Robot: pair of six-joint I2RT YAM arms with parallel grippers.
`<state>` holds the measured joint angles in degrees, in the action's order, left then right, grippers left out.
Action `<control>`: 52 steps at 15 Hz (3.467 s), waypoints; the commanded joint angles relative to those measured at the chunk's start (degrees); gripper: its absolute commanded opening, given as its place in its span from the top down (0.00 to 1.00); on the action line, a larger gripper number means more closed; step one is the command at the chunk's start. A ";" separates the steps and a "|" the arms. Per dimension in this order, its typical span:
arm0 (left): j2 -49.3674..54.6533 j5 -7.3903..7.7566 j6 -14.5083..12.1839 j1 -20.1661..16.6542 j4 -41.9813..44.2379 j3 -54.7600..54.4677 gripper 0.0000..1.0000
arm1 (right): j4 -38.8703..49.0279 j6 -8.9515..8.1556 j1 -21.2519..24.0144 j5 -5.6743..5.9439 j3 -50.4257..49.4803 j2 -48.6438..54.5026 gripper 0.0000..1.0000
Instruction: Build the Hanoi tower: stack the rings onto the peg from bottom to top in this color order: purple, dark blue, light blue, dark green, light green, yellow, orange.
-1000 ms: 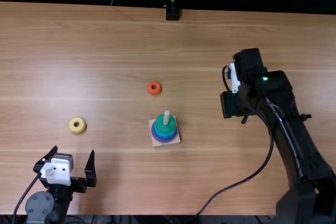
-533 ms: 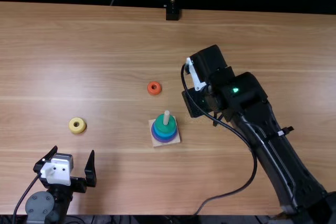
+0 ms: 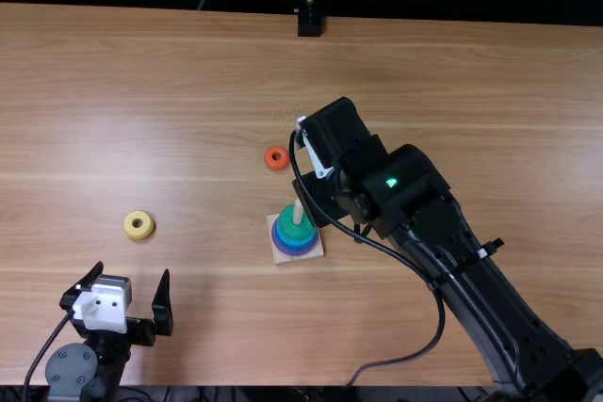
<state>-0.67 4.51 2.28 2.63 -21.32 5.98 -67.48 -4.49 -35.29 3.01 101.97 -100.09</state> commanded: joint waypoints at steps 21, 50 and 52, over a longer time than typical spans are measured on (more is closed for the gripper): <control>0.67 1.08 -0.70 -0.17 -4.20 -5.98 0.00 | 0.76 -1.10 -4.44 0.05 1.83 -1.68 1.00; 0.67 1.08 -0.70 -0.17 -4.20 -5.98 0.00 | 25.02 -0.99 7.34 11.76 -13.47 19.94 0.00; 0.67 1.08 -0.70 -0.17 -4.20 -5.98 0.00 | 36.73 -0.99 16.13 11.44 -25.60 29.87 0.00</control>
<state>-0.67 4.51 2.26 2.63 -21.32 6.00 -30.33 -5.08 -21.06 12.38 79.35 -71.70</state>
